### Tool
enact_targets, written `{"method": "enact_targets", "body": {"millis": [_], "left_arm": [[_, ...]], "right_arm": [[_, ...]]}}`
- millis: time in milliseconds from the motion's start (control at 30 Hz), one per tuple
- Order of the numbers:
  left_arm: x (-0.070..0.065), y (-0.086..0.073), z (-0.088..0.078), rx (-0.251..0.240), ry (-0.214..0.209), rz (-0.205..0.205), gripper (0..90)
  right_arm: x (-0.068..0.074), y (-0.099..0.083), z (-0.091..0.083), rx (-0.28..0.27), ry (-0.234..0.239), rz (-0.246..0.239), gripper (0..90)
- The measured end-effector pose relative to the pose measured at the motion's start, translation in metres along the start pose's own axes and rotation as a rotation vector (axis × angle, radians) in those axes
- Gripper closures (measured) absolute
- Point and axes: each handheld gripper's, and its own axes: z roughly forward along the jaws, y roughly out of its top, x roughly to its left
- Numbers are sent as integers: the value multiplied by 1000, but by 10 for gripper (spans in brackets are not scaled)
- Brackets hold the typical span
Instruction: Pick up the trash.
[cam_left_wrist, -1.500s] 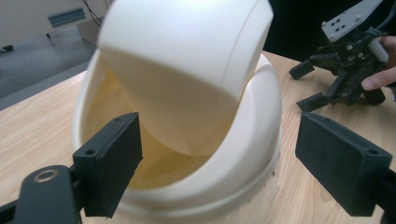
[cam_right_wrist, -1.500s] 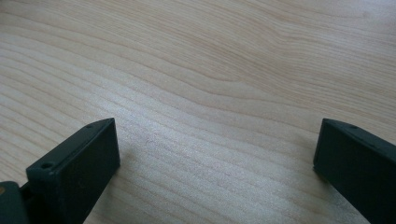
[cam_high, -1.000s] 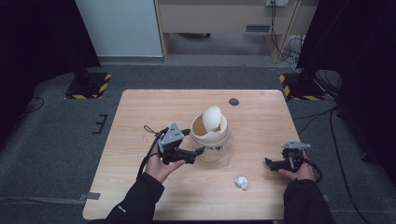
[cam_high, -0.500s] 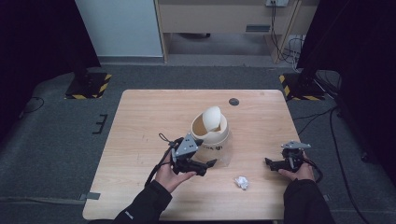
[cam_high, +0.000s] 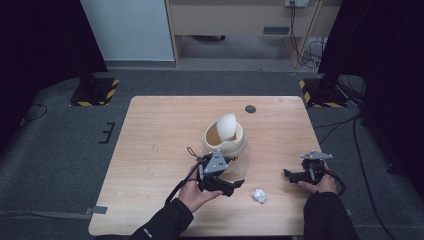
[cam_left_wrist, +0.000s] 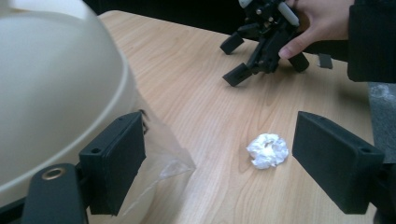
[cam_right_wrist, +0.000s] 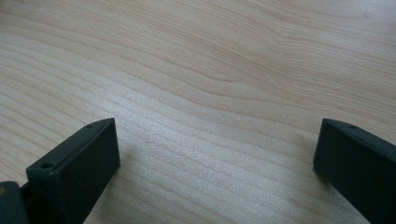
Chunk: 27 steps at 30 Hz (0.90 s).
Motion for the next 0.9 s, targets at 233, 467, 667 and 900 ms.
{"method": "enact_targets", "body": {"millis": [233, 467, 667, 900], "left_arm": [[-8, 1, 12, 22, -21, 16, 172], [-13, -1, 27, 59, -40, 15, 175], [-21, -4, 42, 86, -65, 22, 185], [-32, -8, 66, 130, -101, 40, 196]], "right_arm": [[0, 0, 0, 0, 0, -1, 7], [0, 0, 0, 0, 0, -1, 7], [0, 0, 0, 0, 0, 0, 7], [0, 0, 0, -3, 0, 0, 7]]}}
